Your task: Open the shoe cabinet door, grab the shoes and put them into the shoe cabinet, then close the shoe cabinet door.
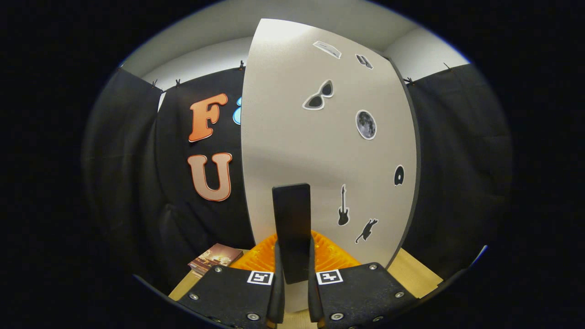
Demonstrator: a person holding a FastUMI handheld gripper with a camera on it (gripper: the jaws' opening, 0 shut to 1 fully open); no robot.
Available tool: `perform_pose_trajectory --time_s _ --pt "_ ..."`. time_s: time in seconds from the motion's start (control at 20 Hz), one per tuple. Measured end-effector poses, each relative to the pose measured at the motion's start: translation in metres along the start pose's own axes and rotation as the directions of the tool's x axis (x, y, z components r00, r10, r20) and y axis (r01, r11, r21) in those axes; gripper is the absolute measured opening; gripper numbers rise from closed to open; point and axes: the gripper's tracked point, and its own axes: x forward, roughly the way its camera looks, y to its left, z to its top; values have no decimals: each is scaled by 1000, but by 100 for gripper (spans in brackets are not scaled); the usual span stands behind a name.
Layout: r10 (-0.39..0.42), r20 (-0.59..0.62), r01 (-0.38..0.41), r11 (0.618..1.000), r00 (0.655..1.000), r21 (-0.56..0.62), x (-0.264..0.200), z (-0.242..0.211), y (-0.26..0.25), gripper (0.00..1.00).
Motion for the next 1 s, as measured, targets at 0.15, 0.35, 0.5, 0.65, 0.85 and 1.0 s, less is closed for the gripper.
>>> perform_pose_trajectory --time_s 0.15,0.35,0.5,0.65,0.85,1.0 --pt "-40 -2 40 999 999 -8 -8 -1 -8 20" --pt "-81 -13 81 997 997 -12 -18 -1 -18 20" --pt "-99 -11 98 995 995 -9 -23 -1 -24 20" --pt "-95 -6 95 995 995 0 -29 -1 -29 20" --pt "-58 8 58 998 998 -2 -37 0 -36 20" --pt "-10 13 10 1000 1000 -2 -45 0 -46 20"
